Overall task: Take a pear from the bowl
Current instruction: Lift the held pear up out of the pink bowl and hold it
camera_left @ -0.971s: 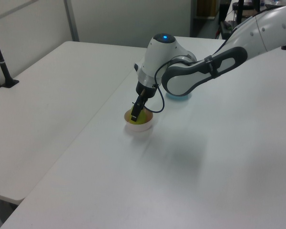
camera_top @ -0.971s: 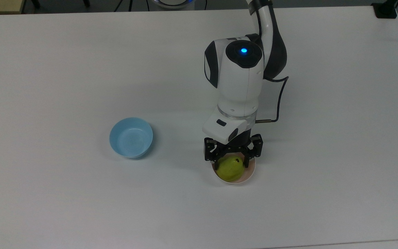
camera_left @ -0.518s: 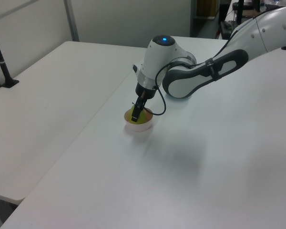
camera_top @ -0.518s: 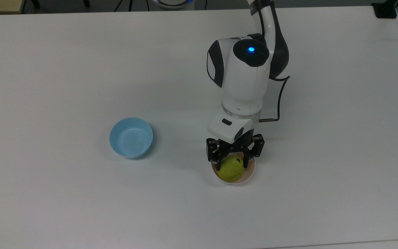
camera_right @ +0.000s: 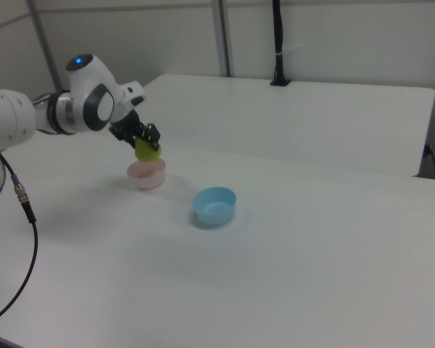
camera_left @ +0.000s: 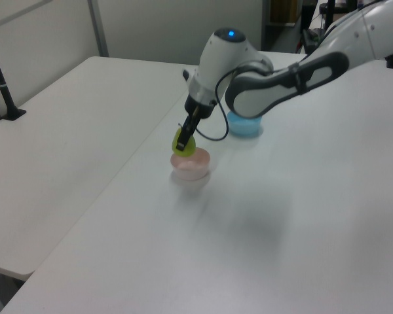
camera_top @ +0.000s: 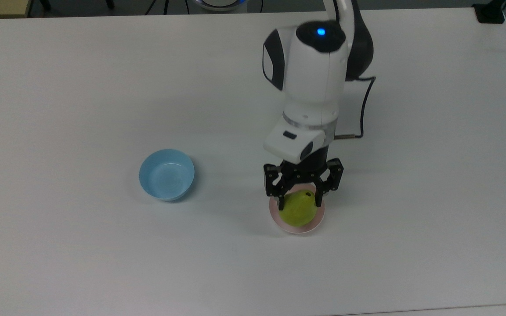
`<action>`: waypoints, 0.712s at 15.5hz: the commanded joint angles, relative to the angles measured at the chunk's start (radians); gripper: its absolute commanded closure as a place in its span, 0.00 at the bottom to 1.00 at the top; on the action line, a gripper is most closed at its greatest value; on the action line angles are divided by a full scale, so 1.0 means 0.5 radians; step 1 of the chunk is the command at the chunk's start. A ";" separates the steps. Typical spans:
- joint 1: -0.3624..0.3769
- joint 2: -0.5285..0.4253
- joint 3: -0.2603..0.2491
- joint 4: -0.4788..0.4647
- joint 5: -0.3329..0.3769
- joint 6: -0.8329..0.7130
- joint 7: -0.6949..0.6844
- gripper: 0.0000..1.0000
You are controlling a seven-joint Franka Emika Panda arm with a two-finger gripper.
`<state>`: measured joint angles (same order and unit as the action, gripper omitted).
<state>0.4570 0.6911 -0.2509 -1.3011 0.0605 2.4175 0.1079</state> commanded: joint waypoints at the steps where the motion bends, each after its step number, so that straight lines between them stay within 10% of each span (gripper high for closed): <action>1: -0.036 -0.442 0.054 -0.513 -0.014 0.000 -0.089 0.62; 11: -0.588 -1.072 0.336 -1.334 -0.014 -0.254 -0.691 0.62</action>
<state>0.2202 0.2157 -0.1212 -1.8482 0.0604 2.2965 -0.1591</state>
